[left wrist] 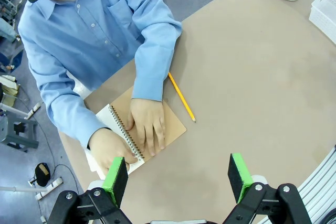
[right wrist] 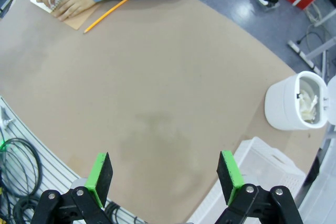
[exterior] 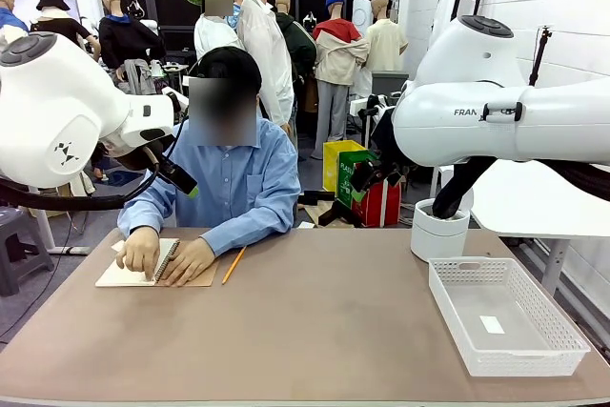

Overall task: Sort the paper based on its condition.
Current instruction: If a person hands you a paper, place it in the Organizing basket , and if it's crumpled, put it in the Trash can.

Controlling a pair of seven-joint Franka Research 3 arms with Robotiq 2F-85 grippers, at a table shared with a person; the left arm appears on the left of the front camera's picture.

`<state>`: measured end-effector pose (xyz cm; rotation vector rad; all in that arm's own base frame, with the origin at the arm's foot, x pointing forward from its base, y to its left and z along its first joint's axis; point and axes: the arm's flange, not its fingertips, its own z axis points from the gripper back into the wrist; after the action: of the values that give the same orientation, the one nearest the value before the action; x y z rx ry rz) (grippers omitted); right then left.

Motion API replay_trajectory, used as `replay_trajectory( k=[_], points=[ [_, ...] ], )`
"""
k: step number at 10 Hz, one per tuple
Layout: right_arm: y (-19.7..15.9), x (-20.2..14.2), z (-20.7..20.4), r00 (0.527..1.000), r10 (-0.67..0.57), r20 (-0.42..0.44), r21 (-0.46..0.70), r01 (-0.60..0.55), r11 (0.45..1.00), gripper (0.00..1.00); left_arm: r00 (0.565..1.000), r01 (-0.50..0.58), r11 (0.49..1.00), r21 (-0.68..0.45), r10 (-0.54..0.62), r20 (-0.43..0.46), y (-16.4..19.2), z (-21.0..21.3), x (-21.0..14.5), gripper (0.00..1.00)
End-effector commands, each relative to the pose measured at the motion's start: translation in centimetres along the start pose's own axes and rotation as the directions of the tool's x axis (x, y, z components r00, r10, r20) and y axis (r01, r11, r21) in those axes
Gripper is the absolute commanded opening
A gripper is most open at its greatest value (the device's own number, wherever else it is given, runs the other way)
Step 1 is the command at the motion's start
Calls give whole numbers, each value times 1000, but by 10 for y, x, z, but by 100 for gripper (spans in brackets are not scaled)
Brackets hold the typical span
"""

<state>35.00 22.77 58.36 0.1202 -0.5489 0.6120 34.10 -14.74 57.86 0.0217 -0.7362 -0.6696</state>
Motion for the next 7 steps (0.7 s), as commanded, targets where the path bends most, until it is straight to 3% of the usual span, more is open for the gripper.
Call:
replay_trajectory(
  k=[1, 7],
  points=[
    [0, -1, 0, 1000, 0, -1, -1, 0, 1000, 100, 1000, 4, 1000, 1, -4, 0, 0, 0, 0, 100],
    [0, -1, 0, 1000, 0, -1, -1, 0, 1000, 100, 1000, 4, 1000, 1, -4, 0, 0, 0, 0, 100]
  ],
)
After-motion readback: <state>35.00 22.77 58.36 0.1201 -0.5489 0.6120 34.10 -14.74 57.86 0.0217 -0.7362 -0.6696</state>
